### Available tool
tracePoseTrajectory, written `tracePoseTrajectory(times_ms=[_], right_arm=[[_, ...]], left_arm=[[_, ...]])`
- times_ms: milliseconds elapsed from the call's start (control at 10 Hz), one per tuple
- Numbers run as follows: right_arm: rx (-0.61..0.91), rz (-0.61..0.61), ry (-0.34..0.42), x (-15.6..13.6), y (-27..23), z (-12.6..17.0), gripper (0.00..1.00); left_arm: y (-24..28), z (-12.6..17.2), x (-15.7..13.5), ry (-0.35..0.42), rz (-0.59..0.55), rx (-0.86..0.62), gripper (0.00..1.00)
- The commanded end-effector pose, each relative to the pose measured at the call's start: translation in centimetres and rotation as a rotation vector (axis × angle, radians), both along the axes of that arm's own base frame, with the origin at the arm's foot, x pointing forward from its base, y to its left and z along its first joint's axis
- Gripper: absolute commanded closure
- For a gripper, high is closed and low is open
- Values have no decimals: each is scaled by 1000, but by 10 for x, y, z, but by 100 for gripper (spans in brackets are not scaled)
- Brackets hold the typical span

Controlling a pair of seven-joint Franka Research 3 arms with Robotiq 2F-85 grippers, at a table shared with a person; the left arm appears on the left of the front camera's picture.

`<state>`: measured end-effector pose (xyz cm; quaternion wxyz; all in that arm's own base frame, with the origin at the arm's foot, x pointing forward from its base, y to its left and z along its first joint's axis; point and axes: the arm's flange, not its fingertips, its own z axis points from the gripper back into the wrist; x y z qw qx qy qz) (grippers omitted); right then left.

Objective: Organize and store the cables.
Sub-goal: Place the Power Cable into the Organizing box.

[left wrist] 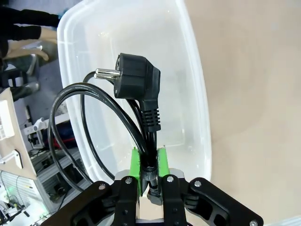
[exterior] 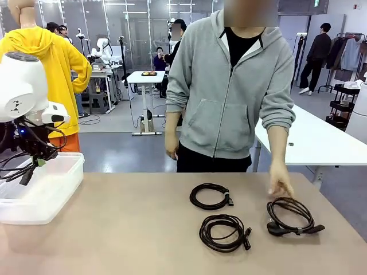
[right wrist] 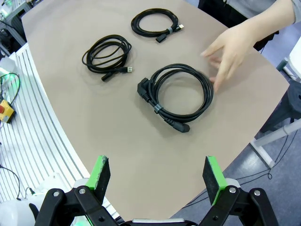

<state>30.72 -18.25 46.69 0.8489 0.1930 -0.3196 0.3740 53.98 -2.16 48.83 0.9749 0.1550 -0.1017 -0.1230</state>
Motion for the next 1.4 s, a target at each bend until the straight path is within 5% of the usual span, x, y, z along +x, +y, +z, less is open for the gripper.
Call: tracePoseTrajectory(times_ms=[0, 400, 1100, 1200, 1300], right_arm=[[8, 15, -15, 0, -2, 0, 0], [8, 15, -15, 0, -2, 0, 0], [8, 15, -15, 0, -2, 0, 0], [8, 15, -15, 0, -2, 0, 0], [8, 15, -15, 0, -2, 0, 0]], left_arm=[[3, 1, -7, 1, -6, 13, 83], [20, -5, 8, -60, -1, -112, 83], [55, -91, 67, -63, 26, -247, 83], [54, -94, 66, -60, 33, -253, 81], [52, -92, 63, -68, 37, -252, 54]])
